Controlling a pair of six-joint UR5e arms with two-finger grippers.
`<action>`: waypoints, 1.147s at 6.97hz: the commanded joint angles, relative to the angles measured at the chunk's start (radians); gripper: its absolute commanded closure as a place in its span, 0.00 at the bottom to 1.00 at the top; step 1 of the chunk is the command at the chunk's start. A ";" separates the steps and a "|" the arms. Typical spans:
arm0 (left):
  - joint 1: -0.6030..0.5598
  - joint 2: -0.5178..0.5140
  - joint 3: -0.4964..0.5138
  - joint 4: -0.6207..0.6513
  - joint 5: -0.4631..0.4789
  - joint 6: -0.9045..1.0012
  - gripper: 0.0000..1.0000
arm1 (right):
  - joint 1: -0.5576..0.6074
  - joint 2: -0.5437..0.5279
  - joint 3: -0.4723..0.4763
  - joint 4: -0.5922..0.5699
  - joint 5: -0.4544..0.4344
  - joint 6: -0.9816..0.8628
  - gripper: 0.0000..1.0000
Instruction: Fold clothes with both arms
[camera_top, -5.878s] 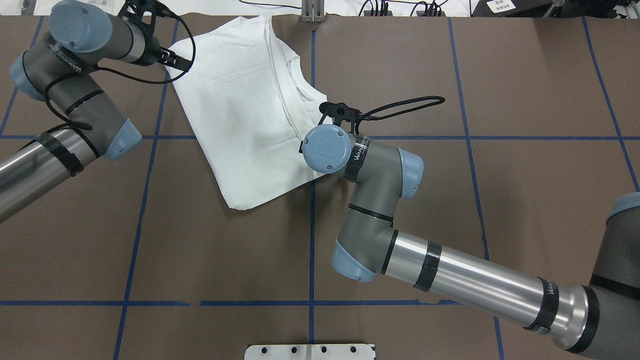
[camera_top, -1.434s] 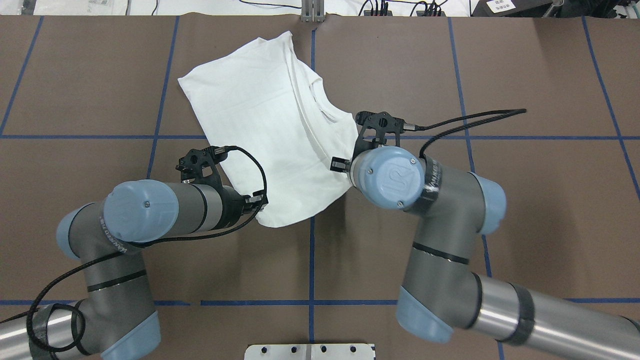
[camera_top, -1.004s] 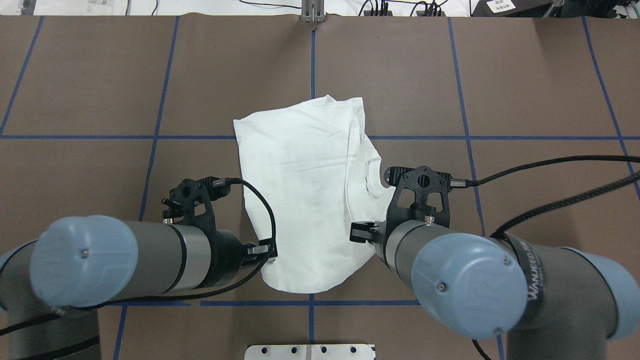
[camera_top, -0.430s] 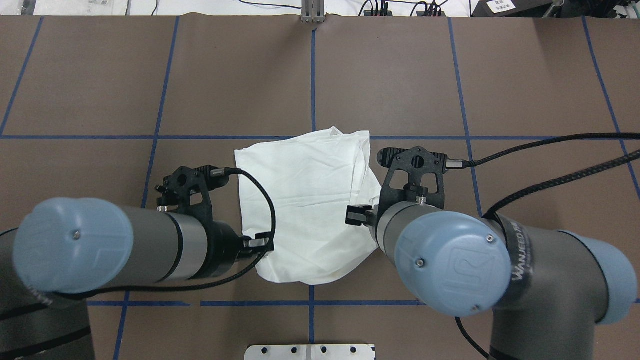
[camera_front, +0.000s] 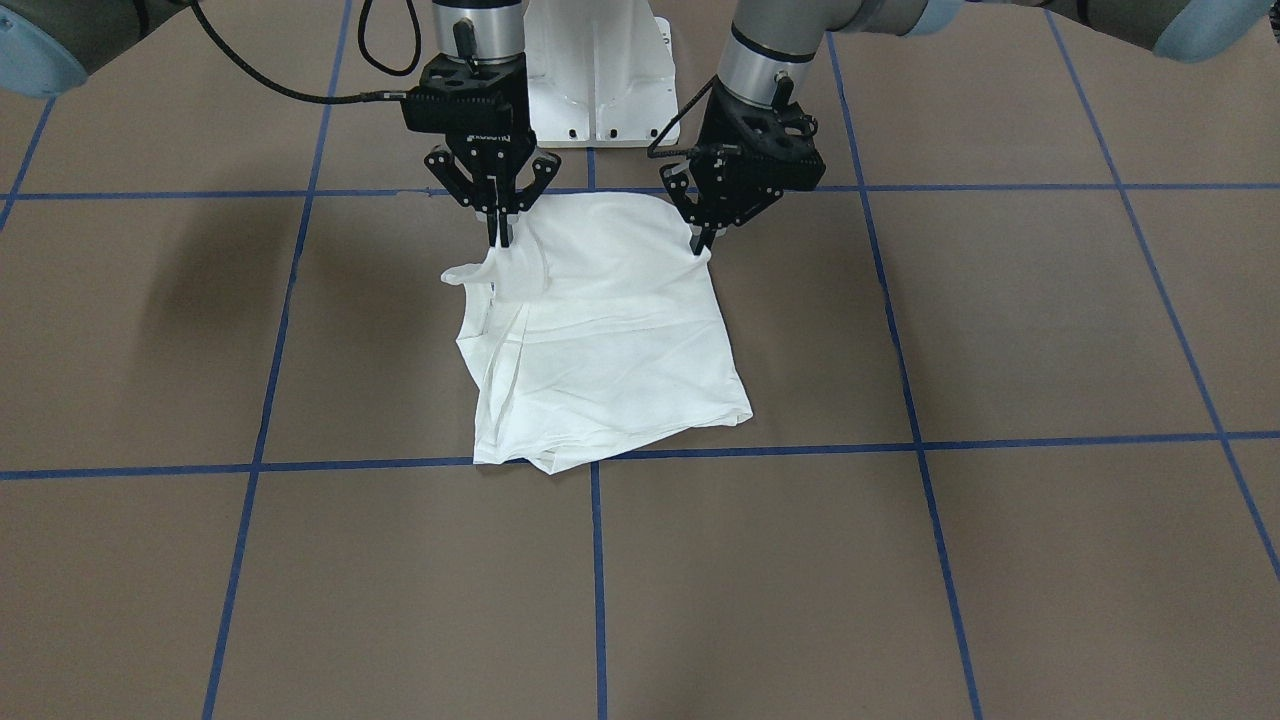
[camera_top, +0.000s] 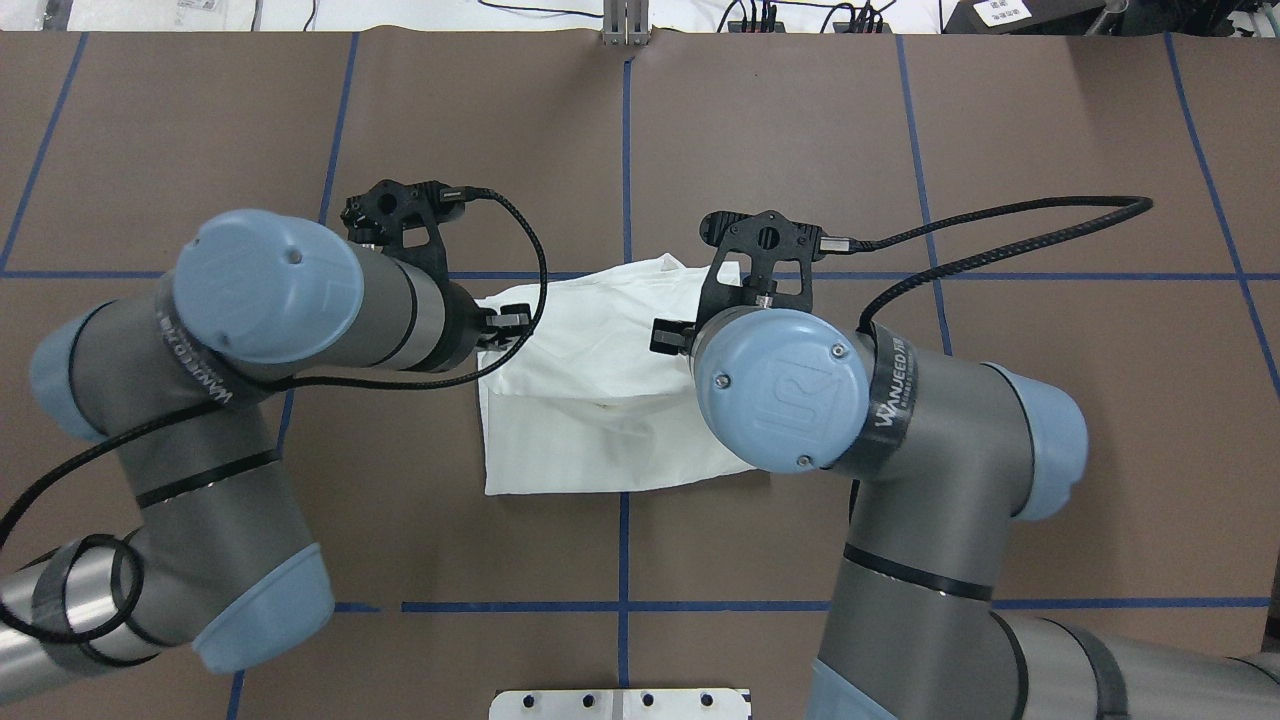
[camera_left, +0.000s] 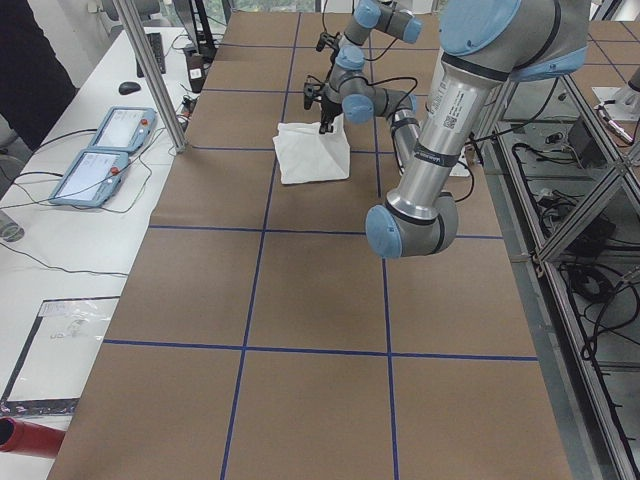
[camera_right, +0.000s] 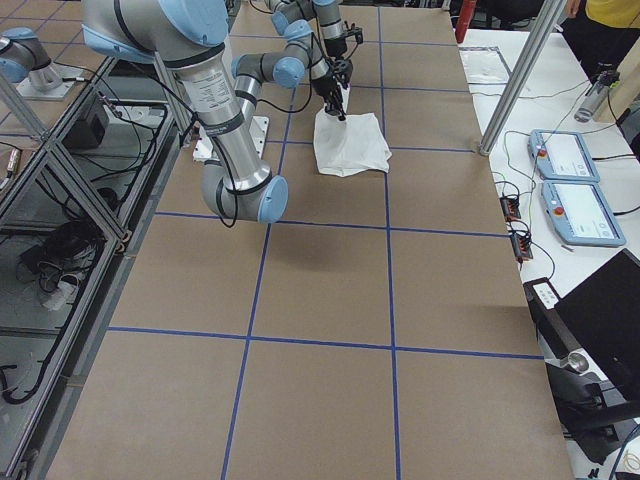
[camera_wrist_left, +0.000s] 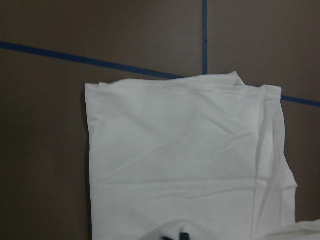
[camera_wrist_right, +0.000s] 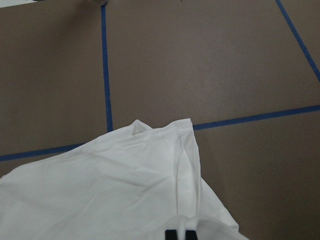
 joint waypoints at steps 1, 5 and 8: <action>-0.046 -0.046 0.205 -0.098 0.006 0.038 1.00 | 0.038 0.059 -0.162 0.049 0.000 -0.014 1.00; -0.052 -0.062 0.395 -0.268 0.058 0.135 0.01 | 0.091 0.123 -0.405 0.281 0.021 -0.045 0.32; -0.194 0.024 0.273 -0.266 -0.160 0.493 0.00 | 0.139 0.152 -0.397 0.273 0.164 -0.065 0.00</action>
